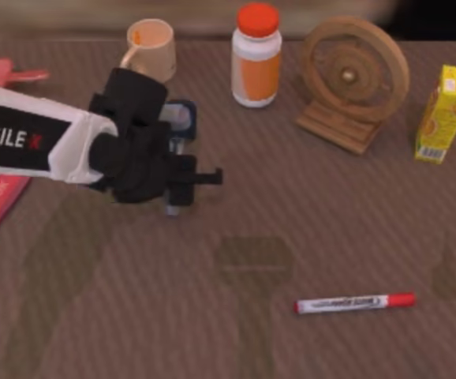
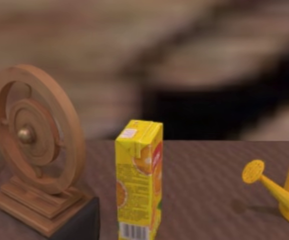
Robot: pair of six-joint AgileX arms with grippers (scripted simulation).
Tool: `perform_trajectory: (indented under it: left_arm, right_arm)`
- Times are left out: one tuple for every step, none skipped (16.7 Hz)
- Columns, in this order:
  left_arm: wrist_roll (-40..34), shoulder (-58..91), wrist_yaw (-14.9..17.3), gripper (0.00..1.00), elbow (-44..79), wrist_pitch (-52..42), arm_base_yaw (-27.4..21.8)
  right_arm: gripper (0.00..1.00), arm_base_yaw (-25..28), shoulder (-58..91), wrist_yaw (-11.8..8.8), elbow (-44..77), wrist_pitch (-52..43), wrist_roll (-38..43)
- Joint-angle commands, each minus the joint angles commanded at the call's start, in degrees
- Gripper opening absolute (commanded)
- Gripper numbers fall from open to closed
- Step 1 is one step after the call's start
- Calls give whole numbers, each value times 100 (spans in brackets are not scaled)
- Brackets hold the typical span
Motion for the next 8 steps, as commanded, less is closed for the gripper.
perform_trajectory:
  left_arm:
    - [134, -95, 151, 0, -140, 521, 11]
    - [275, -200, 309, 0, -292, 1069, 24]
    - [419, -316, 472, 0, -453, 1638, 39]
    - [564, -439, 635, 0, -616, 2215, 55]
    - [708, -569, 796, 0, -780, 2785, 72]
    - [849, -705, 952, 0, -938, 3335, 90]
    - [985, -844, 1102, 0, -1089, 3852, 108]
    - [1116, -983, 1243, 0, -1228, 4322, 125]
  right_arm:
    - [100, 0, 0, 0, 0, 0, 0]
    - [100, 0, 0, 0, 0, 0, 0]
    - [100, 0, 0, 0, 0, 0, 0]
    - [100, 0, 0, 0, 0, 0, 0]
    - [100, 0, 0, 0, 0, 0, 0]
    - [100, 0, 0, 0, 0, 0, 0]
    - [100, 0, 0, 0, 0, 0, 0]
    - [100, 0, 0, 0, 0, 0, 0]
